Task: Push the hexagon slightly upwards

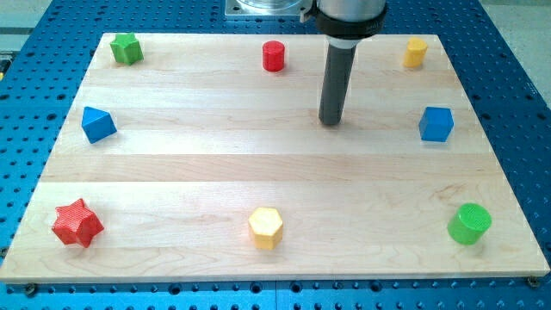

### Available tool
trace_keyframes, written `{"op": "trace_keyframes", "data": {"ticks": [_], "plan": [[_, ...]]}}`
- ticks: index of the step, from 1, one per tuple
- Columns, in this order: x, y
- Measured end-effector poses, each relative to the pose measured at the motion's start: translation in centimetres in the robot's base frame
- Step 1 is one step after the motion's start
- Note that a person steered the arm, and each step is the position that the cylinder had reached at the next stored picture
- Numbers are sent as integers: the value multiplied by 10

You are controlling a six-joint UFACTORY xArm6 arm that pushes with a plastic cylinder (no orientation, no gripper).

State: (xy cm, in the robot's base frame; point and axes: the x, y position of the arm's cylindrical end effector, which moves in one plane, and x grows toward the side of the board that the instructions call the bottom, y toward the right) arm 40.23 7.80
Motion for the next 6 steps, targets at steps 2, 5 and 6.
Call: {"op": "trace_keyframes", "data": {"ticks": [2, 5, 6], "plan": [[72, -150], [174, -156], [187, -156]]}}
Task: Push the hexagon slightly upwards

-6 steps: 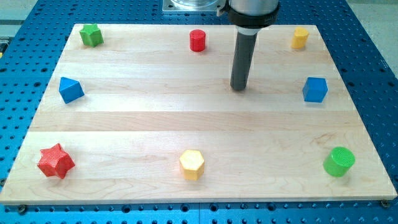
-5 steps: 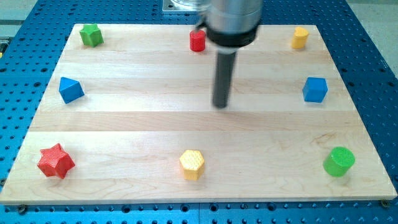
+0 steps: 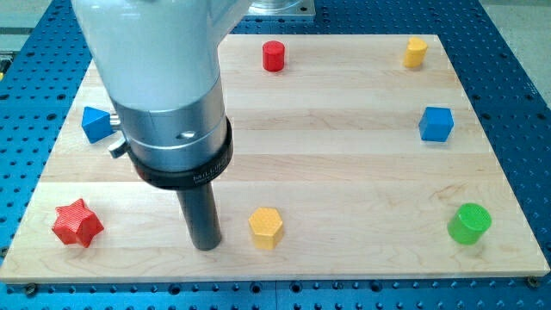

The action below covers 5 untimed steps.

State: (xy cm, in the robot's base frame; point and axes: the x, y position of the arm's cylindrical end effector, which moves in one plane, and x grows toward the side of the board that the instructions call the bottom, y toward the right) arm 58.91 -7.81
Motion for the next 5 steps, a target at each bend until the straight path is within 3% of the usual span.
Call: {"op": "trace_keyframes", "data": {"ticks": [1, 3, 5], "plan": [[24, 21], [15, 53], [-63, 68]]}}
